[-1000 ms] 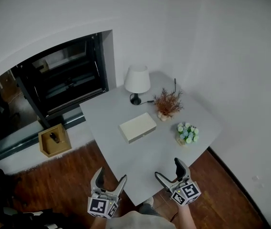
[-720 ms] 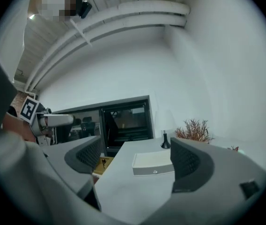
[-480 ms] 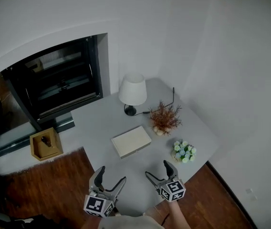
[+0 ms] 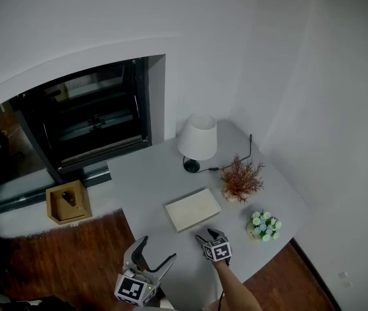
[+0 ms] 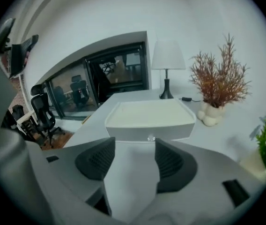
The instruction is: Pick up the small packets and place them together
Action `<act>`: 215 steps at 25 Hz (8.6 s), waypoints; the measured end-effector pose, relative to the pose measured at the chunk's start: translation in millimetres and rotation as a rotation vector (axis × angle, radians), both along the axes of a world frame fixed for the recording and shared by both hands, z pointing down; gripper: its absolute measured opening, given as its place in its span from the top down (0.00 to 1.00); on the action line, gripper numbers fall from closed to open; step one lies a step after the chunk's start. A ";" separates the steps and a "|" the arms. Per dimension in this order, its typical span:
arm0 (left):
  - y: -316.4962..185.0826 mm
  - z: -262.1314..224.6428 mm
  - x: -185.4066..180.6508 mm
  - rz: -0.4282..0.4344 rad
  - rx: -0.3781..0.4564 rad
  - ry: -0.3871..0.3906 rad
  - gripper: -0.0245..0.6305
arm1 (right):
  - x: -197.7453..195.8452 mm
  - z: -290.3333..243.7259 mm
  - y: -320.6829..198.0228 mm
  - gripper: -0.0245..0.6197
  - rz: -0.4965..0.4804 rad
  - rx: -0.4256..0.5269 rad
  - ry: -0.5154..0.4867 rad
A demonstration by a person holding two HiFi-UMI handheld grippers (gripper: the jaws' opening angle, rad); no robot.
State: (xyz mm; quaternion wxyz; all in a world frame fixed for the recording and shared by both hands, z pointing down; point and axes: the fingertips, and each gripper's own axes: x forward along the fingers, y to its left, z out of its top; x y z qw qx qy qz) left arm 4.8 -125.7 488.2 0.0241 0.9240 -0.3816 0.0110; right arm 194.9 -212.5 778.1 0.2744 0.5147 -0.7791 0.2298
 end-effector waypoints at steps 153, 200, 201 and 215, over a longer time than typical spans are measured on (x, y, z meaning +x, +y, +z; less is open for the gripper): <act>-17.1 63.3 -62.0 -0.187 -0.142 0.039 0.38 | -56.5 -77.8 -120.0 0.44 -0.286 0.168 0.082; -2.4 26.6 -26.7 -0.067 -0.049 0.075 0.43 | 14.8 -116.2 50.2 0.64 -0.032 0.194 -0.013; -3.5 28.5 -28.4 -0.073 -0.053 0.073 0.43 | 17.0 -105.3 40.8 0.67 -0.053 0.161 0.016; -23.3 41.8 -46.7 -0.134 -0.103 0.068 0.44 | 30.5 17.3 -35.5 0.67 -0.101 -0.205 0.311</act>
